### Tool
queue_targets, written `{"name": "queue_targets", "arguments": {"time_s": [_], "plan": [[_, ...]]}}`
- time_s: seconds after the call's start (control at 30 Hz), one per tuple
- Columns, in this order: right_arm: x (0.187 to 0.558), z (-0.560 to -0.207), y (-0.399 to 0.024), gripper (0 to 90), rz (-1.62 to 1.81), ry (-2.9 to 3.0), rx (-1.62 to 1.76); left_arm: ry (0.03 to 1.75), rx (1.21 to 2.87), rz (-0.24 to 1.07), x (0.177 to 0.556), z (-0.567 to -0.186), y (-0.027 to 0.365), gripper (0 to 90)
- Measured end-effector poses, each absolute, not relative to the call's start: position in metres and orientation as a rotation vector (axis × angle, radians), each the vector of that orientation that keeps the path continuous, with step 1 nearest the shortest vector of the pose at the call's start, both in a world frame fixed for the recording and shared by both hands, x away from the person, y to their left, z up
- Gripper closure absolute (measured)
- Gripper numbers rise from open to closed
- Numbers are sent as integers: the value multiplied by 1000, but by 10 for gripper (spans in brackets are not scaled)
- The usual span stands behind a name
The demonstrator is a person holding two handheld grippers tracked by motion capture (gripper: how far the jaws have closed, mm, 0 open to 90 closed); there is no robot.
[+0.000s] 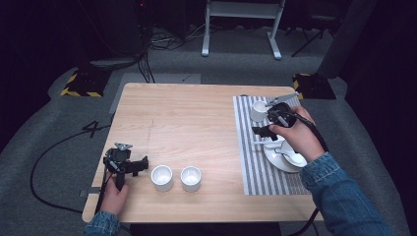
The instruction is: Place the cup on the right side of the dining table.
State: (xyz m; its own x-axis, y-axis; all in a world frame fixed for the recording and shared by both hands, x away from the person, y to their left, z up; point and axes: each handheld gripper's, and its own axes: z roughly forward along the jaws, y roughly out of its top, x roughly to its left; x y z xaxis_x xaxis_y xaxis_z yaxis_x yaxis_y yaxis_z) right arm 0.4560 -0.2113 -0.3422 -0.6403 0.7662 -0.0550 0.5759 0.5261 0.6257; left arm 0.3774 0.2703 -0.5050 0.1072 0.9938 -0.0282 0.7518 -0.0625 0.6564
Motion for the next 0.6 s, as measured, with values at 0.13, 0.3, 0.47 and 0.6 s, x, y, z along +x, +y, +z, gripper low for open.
{"name": "queue_targets", "arguments": {"time_s": [0.13,0.3,0.47,0.6], "plan": [[452,-345,-216,215,851,2440,1117,1697,1869,604,377,-505,270,3],[443,-348,-221,212,874,2435,1120,1696,1869,605,377,-505,270,3],[432,-352,-226,209,898,2434,1108,1697,1869,604,377,-505,270,3],[421,-354,-229,209,914,2431,1088,1697,1869,604,377,-505,270,3]]}}
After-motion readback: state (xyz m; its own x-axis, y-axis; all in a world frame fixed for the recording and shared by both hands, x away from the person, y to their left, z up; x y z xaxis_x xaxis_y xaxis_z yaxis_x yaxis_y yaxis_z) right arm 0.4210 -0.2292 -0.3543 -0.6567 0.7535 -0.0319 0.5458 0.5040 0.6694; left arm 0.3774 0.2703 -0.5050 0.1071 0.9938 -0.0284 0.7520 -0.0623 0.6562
